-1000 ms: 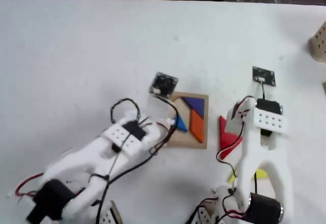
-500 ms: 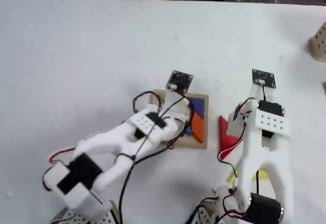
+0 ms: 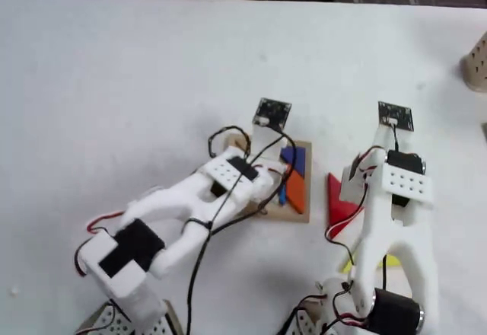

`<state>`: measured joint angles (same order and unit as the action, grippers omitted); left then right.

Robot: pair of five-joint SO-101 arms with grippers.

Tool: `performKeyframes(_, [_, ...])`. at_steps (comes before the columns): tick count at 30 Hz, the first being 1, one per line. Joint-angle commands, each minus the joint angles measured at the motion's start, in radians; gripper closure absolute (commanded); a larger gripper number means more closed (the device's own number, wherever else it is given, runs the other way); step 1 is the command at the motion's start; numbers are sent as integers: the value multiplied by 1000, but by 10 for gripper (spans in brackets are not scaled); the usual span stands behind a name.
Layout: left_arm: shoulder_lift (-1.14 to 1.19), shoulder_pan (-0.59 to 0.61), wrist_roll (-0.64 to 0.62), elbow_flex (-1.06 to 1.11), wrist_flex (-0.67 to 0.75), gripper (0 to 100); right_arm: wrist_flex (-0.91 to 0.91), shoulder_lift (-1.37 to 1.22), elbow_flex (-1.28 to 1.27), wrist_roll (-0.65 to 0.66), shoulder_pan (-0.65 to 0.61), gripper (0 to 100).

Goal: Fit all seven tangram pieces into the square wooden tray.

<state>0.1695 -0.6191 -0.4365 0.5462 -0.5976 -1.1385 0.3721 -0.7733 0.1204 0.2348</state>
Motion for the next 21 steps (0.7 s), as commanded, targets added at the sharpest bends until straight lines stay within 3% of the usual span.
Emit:
performKeyframes(1, [-163,1,-9,5,-44,978,15,36,6,15,8,978])
performKeyframes(5, [-337,-22,0,137,-40,977,18,36,-3,15,8,978])
performKeyframes(8, [-390,-74,97,198,-58,978,18,36,-5,15,8,978])
performKeyframes(12, [-314,-145,97,192,-97,978,18,36,-5,15,7,977])
performKeyframes(21, [-73,-143,97,28,-95,978,18,36,-6,15,7,977])
